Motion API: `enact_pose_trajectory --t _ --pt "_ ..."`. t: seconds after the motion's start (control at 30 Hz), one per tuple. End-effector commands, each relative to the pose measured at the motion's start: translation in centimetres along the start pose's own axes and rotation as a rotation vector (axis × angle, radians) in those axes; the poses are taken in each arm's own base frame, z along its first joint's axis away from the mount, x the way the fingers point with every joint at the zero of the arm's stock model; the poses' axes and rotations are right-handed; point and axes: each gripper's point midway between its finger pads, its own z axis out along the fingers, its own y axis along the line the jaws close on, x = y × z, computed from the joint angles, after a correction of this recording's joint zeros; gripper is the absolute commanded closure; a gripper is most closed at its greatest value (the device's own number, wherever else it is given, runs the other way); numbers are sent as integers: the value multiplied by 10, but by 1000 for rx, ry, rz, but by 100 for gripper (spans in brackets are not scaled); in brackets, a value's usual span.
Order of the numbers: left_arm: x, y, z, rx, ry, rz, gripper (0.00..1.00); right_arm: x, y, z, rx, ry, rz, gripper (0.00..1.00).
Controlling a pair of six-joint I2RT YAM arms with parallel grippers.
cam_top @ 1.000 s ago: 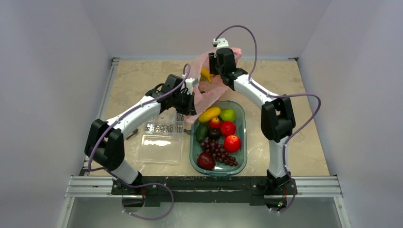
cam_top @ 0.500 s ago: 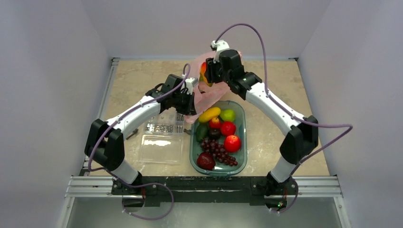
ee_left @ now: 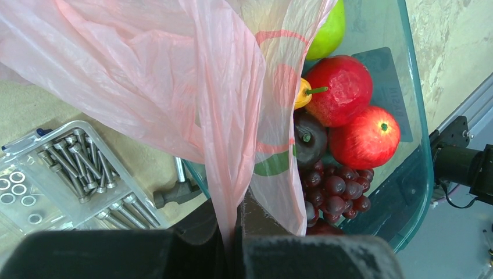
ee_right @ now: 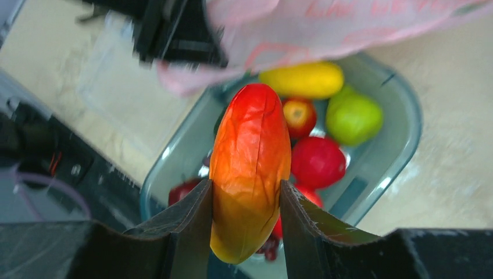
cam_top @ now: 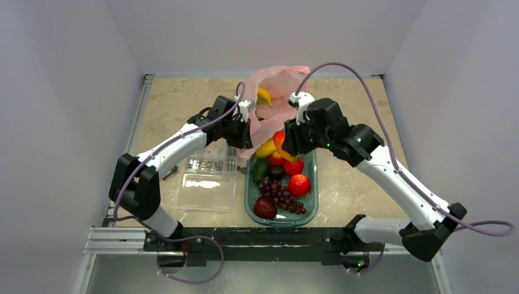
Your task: Take the fake fruits out of the plastic bag
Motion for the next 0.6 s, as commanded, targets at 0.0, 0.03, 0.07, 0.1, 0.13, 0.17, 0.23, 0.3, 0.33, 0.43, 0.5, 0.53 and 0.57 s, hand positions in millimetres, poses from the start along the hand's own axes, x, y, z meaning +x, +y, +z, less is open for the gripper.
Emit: enact_pose_trajectory --t 0.0,0.03,0.07,0.1,0.13,0.17,0.23,0.3,0.33,0.43,0.5,0.53,0.57 --pt "-18 -15 -11 45 -49 25 100 77 24 -26 -139 268 61 100" --pt "-18 -15 -11 44 -51 27 100 91 24 -26 -136 317 66 100" --pt "-19 -15 -11 42 -54 29 100 104 24 -25 -133 369 65 100" --pt "-18 -15 -11 39 -52 30 100 118 25 -24 -131 425 55 100" --pt "-18 -14 -11 34 -53 30 100 130 29 -23 -135 468 35 100" --pt "-18 -13 -12 32 -52 29 100 142 29 -21 -125 513 16 100" --pt "-18 -13 -11 34 -52 30 100 157 29 -14 -103 572 -51 100" --pt "-17 -13 -11 33 -50 30 100 165 29 -5 -81 602 -115 100" --pt "-16 -12 -10 32 -48 29 100 165 33 1 -91 605 -136 100" --pt "-13 -11 -11 28 -45 30 100 178 44 12 -113 672 -203 100" --pt "-12 -10 -12 21 -47 36 100 195 49 15 -114 741 -234 100" --pt "-12 -10 -13 18 -51 40 100 201 54 17 -123 763 -247 100" --pt "-13 -10 -14 16 -55 42 100 206 57 17 -128 785 -260 100"
